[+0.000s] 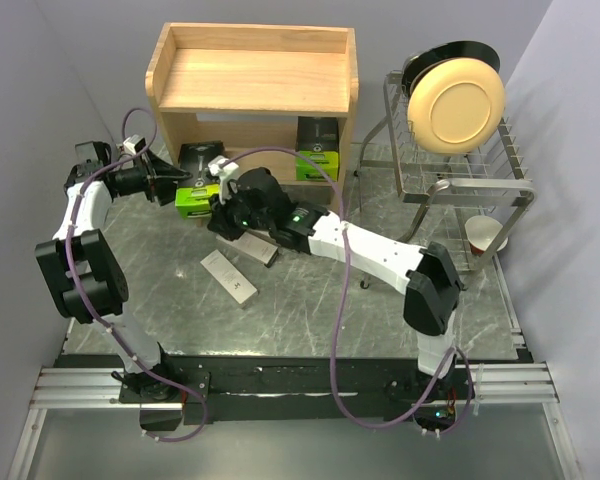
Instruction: Place and organize the shaving razors onto the shelf
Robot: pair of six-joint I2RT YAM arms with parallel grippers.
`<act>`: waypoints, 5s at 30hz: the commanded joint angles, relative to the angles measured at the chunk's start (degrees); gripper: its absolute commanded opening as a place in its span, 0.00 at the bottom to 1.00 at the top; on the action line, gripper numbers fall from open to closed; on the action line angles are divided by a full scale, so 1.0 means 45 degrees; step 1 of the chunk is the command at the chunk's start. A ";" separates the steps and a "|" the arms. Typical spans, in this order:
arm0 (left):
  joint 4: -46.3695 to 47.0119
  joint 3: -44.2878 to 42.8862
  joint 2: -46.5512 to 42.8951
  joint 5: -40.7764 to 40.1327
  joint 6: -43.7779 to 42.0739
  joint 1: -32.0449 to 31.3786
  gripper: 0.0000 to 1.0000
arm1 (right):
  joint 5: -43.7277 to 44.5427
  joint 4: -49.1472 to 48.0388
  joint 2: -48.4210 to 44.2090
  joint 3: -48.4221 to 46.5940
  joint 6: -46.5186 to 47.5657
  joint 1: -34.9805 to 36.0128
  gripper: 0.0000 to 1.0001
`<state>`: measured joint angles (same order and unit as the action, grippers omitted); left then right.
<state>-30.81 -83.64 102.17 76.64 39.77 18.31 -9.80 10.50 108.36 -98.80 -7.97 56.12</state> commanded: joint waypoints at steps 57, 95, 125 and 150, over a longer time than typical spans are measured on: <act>-0.2412 0.4757 -0.5751 -0.1328 -0.1572 0.2494 0.99 | 0.4307 -0.2861 0.4417 -0.5368 0.3274 -0.0400 0.12; -0.1748 0.5128 -0.5771 -0.1289 -0.1474 0.2729 0.99 | 0.9172 -0.6729 0.2873 -0.2494 0.8060 -0.0088 0.00; 0.4537 0.5168 -0.4699 -0.2969 0.2820 0.1756 0.01 | 0.9425 -0.6203 -0.0229 0.0391 0.7300 0.0809 0.03; 1.1553 0.4132 -0.1084 -0.4825 0.9033 -0.0826 0.02 | 0.4014 0.0147 -0.2732 0.3501 0.3645 0.1377 0.75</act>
<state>14.50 -62.72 96.31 57.12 76.82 15.44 8.32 12.05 95.77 -80.51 8.56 62.48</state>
